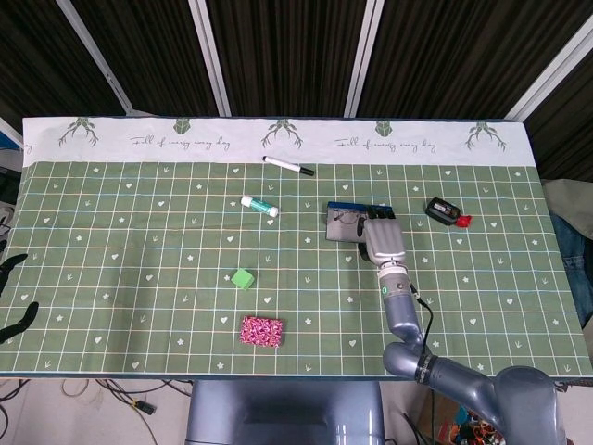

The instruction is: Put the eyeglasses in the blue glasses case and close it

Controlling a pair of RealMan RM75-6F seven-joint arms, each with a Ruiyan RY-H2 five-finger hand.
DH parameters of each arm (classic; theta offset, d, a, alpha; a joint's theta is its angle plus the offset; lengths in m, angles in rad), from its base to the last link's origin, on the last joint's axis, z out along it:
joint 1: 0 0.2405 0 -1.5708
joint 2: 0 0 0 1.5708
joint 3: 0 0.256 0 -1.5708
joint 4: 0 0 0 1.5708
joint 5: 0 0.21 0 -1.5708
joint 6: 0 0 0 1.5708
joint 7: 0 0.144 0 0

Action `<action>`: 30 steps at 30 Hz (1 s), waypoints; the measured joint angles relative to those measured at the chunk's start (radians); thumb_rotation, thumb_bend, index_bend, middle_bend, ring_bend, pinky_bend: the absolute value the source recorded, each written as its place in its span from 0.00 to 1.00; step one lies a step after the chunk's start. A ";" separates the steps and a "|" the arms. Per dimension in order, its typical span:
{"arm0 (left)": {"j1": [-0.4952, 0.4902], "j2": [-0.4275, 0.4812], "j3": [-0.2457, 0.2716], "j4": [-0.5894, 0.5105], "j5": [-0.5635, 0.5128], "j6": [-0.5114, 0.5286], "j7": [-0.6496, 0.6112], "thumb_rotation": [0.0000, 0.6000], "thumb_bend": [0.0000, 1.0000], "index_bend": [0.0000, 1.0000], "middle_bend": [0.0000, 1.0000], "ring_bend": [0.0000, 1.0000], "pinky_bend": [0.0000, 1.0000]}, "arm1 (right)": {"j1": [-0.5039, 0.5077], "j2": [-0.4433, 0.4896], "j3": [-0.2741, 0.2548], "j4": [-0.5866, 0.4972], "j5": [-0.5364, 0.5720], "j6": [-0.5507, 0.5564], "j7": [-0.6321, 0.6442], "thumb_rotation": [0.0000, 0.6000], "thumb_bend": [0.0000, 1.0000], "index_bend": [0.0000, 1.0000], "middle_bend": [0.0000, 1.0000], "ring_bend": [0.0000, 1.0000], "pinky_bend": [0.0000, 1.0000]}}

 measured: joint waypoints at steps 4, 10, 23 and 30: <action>-0.001 0.000 0.000 0.001 -0.001 -0.002 0.001 1.00 0.32 0.16 0.00 0.00 0.00 | -0.003 0.007 -0.003 -0.014 -0.005 0.005 -0.002 1.00 0.44 0.54 0.21 0.22 0.20; 0.000 0.000 0.000 0.001 0.000 0.001 0.002 1.00 0.32 0.15 0.00 0.00 0.00 | -0.004 0.011 -0.002 -0.022 0.012 -0.006 -0.011 1.00 0.47 0.57 0.21 0.21 0.20; -0.001 0.000 -0.001 0.002 -0.001 0.000 0.001 1.00 0.32 0.16 0.00 0.00 0.00 | -0.004 0.014 -0.002 -0.030 0.035 -0.015 -0.026 1.00 0.51 0.62 0.21 0.22 0.20; 0.000 0.000 -0.001 0.003 -0.001 0.000 0.000 1.00 0.32 0.16 0.00 0.00 0.00 | -0.008 0.028 -0.001 -0.060 0.038 -0.018 -0.017 1.00 0.51 0.65 0.21 0.22 0.20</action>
